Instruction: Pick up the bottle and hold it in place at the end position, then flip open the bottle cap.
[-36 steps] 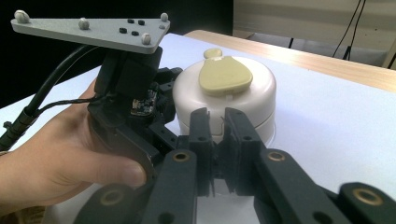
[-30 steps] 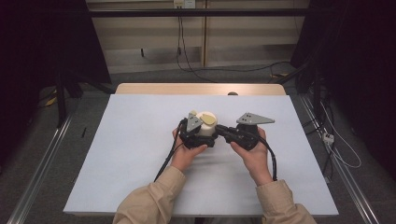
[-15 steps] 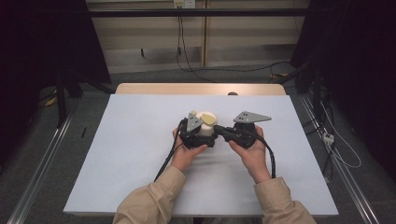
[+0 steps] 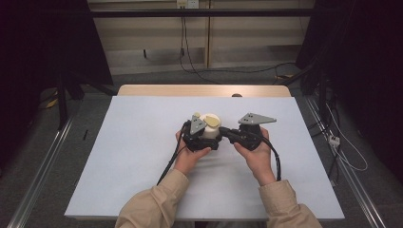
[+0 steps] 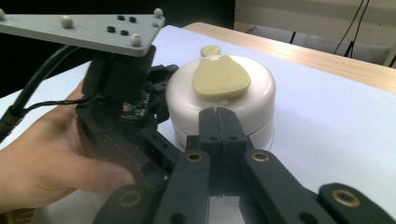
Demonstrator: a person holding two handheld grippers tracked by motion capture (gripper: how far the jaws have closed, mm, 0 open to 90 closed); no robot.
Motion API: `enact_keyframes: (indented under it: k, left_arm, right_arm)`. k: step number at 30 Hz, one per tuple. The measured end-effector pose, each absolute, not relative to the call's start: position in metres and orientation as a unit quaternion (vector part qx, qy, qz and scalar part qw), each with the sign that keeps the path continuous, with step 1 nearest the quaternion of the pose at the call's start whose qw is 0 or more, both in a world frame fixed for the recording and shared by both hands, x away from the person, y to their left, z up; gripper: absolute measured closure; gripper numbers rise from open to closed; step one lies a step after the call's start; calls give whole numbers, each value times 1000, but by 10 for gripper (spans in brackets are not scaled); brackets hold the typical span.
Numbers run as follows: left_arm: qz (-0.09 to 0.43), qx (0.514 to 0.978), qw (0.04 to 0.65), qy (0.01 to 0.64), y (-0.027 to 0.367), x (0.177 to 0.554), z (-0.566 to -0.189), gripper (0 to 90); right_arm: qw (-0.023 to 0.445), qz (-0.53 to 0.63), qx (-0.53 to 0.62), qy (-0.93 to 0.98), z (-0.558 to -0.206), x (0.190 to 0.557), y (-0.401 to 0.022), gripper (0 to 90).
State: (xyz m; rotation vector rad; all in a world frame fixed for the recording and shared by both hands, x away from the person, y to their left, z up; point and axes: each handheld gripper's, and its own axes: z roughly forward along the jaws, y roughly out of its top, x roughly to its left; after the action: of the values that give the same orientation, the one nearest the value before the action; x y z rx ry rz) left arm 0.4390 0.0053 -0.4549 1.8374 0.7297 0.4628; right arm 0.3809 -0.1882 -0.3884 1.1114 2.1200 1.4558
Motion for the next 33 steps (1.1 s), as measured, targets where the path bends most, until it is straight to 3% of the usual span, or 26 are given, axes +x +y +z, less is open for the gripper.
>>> enact_keyframes:
  k: [33]
  left_arm:
    - [196, 771, 523, 304, 4, 438, -455, 49]
  right_arm:
    - [173, 504, 395, 749, -392, 386, -187, 900]
